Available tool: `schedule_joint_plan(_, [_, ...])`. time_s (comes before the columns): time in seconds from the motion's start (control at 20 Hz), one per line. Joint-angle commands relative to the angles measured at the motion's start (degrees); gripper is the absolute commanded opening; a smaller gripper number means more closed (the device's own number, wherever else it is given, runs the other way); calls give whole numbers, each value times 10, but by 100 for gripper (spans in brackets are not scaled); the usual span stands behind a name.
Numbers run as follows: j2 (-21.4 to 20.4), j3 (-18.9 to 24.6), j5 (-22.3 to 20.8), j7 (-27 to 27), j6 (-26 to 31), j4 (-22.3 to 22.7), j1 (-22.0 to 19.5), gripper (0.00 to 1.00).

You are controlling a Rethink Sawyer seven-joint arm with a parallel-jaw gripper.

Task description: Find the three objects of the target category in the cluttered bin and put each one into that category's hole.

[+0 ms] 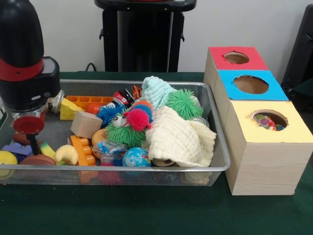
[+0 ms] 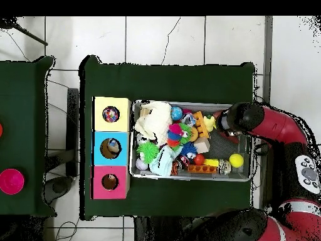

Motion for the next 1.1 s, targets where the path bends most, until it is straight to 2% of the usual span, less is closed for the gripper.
schedule_joint_plan(0.05, [9, 35, 18, -34, -5, 37, 13, 100])
schedule_joint_plan(0.25, [17, 24, 15, -6, -25, 48, 28, 100])
schedule_joint_plan(0.4, [-5, 14, 22, 15, -16, 70, 42, 100])
schedule_joint_plan(0.5, [-24, 10, 22, 17, -21, 84, 49, 100])
schedule_joint_plan(0.7, [-59, -2, 25, 22, 6, 93, 68, 100])
schedule_joint_plan(0.9, [-78, -11, 33, 30, 22, 103, 81, 100])
schedule_joint_plan(1.1, [-91, -16, 39, 35, 12, 122, 84, 100])
